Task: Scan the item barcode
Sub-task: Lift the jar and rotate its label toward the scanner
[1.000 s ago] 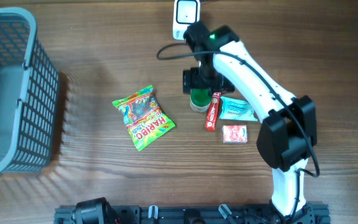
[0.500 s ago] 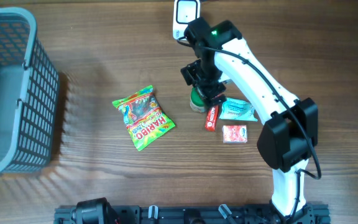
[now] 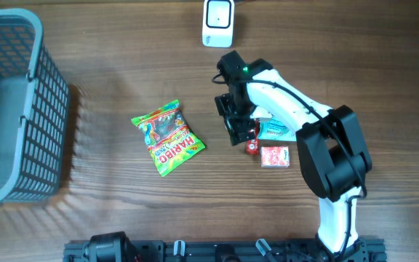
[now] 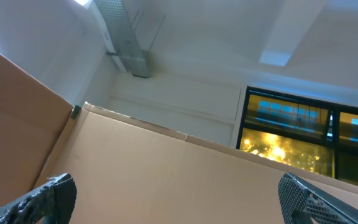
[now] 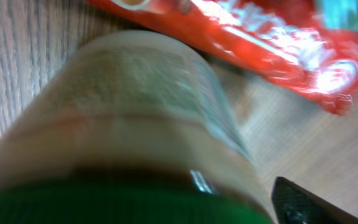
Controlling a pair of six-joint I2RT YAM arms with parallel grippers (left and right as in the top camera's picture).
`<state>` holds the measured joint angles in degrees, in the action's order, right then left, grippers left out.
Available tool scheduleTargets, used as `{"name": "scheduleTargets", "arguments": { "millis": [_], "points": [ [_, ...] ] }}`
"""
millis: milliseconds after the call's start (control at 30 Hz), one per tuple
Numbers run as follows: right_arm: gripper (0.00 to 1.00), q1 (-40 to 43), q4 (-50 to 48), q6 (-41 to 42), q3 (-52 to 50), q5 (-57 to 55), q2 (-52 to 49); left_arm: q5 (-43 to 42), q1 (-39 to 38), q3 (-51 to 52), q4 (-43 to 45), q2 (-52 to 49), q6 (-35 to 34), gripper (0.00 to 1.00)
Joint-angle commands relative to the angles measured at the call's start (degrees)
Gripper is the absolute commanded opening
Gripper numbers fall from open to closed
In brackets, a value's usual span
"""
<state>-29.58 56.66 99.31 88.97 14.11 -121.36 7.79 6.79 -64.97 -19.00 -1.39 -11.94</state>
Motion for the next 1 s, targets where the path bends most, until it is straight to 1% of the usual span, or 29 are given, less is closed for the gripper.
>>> {"name": "scheduleTargets", "arguments": {
  "millis": [0, 67, 133, 200, 267, 333, 367, 400, 467, 533, 600, 667, 733, 833, 867, 933, 967],
  "points": [
    [0.87, -0.09, -1.09, -5.38, -1.33, -2.32, 0.83, -0.28, -0.31, 0.26, 0.17, 0.07, -0.55, 1.00],
    [0.82, 0.00, -1.51, -10.56, -1.18, -2.58, 0.83, -0.28, -0.31, 0.26, 0.17, 0.07, -0.55, 1.00],
    [0.72, 0.09, -2.45, -17.31, -1.16, -2.45, 0.83, -0.28, -0.31, 0.26, 0.17, 0.07, -0.55, 1.00],
    [0.69, 0.09, -2.89, -24.57, -0.94, -2.19, 0.83, -0.28, -0.31, 0.26, 0.17, 0.07, -0.55, 1.00],
    [0.67, 0.09, -2.89, -33.57, -0.46, -2.05, 0.83, -0.28, -0.31, 0.26, 0.17, 0.07, -0.52, 1.00],
    [0.67, 0.09, -2.62, -44.98, 0.46, -1.62, 0.85, -0.28, -0.31, 0.26, 0.17, 0.07, -0.52, 1.00],
    [0.67, 0.09, -2.34, -49.13, 0.92, -1.22, 0.85, -0.28, -0.31, 0.26, 0.17, 0.07, -0.52, 1.00],
    [0.68, 0.09, -0.81, -57.57, 2.36, -0.04, 0.85, -0.28, -0.31, 0.26, 0.17, 0.07, -0.55, 1.00],
    [0.68, 0.09, 1.70, -67.34, 4.96, 2.14, 0.85, -0.28, -0.28, 0.26, 0.15, 0.07, -0.55, 1.00],
    [0.74, 0.00, 4.48, -77.42, 7.69, 3.34, 0.85, -0.28, -0.24, 0.26, 0.15, 0.07, -0.55, 1.00],
    [0.79, -0.13, 7.26, -84.96, 9.70, 1.64, 0.85, -0.28, -0.24, 0.26, 0.15, 0.07, -0.55, 1.00],
    [0.82, -0.15, 9.33, -88.56, 10.36, -2.14, 0.85, -0.28, -0.24, 0.26, 0.17, 0.07, -0.52, 1.00],
    [0.83, -0.15, 10.43, -90.51, 10.34, -3.48, 0.83, -0.28, -0.24, 0.26, 0.17, 0.07, -0.55, 1.00],
    [0.85, -0.22, 10.88, -90.53, 10.14, -3.37, 0.83, -0.28, -0.24, 0.26, 0.15, 0.07, -0.55, 1.00],
    [0.90, -0.24, 10.64, -86.88, 10.14, -3.34, 0.83, -0.28, -0.24, 0.26, 0.15, 0.07, -0.55, 1.00],
    [0.96, -0.24, 10.78, -81.11, 10.47, -3.10, 0.85, -0.28, -0.24, 0.26, 0.15, 0.07, -0.55, 1.00],
    [0.99, -0.24, 11.21, -79.56, 10.82, -2.32, 0.85, -0.28, -0.24, 0.26, 0.15, 0.07, -0.55, 1.00]
  ]
}}
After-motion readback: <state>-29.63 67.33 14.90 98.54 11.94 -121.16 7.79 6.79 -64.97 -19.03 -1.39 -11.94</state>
